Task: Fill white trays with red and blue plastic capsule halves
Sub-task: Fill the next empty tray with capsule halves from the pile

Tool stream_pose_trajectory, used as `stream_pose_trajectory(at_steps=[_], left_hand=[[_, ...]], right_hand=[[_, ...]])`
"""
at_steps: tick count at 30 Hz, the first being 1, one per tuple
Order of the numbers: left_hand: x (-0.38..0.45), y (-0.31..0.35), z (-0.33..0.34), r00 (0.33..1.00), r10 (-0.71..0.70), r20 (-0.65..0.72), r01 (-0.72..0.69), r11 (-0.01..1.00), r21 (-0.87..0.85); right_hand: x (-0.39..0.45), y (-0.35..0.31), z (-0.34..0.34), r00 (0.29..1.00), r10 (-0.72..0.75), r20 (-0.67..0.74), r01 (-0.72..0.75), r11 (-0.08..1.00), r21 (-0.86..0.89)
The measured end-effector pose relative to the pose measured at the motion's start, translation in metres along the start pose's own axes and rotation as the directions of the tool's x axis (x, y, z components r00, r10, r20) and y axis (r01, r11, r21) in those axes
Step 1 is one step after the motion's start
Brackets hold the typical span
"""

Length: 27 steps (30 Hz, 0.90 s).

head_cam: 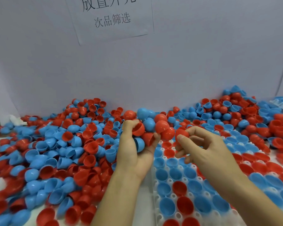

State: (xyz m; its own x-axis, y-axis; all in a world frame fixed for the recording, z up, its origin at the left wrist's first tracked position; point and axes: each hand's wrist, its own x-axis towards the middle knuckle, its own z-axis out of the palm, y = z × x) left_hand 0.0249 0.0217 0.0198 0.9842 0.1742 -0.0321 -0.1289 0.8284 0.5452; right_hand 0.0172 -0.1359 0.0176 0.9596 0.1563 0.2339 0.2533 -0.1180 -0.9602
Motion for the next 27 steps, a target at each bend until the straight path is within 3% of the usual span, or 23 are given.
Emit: stream_pose_trajectory(at_steps=[4,10,19,23,27], left_hand=[[0.002,0.0,-0.002,0.999,0.043,0.003,-0.043,0.998,0.038],[0.003,-0.001,-0.002,0.998,0.069,-0.003,-0.068,0.988,0.135],[0.007,0.005,-0.006,0.978,0.169,-0.123,-0.161,0.985,0.069],[0.009,0.013,-0.011,0.921,0.279,-0.272,-0.27,0.96,0.072],[0.01,0.004,-0.01,0.83,0.428,-0.358,-0.321,0.891,0.32]], right_hand=[[0.001,-0.001,-0.002,0.999,-0.04,-0.015,0.039,0.998,-0.057],[0.0,-0.003,-0.003,0.999,-0.034,0.016,0.034,0.999,0.031],[0.0,-0.003,0.001,1.0,0.028,0.011,-0.029,0.985,0.171],[0.0,-0.004,0.0,0.998,0.038,-0.058,-0.022,0.97,0.241],[-0.002,-0.007,0.005,0.995,0.021,-0.096,0.013,0.942,0.335]])
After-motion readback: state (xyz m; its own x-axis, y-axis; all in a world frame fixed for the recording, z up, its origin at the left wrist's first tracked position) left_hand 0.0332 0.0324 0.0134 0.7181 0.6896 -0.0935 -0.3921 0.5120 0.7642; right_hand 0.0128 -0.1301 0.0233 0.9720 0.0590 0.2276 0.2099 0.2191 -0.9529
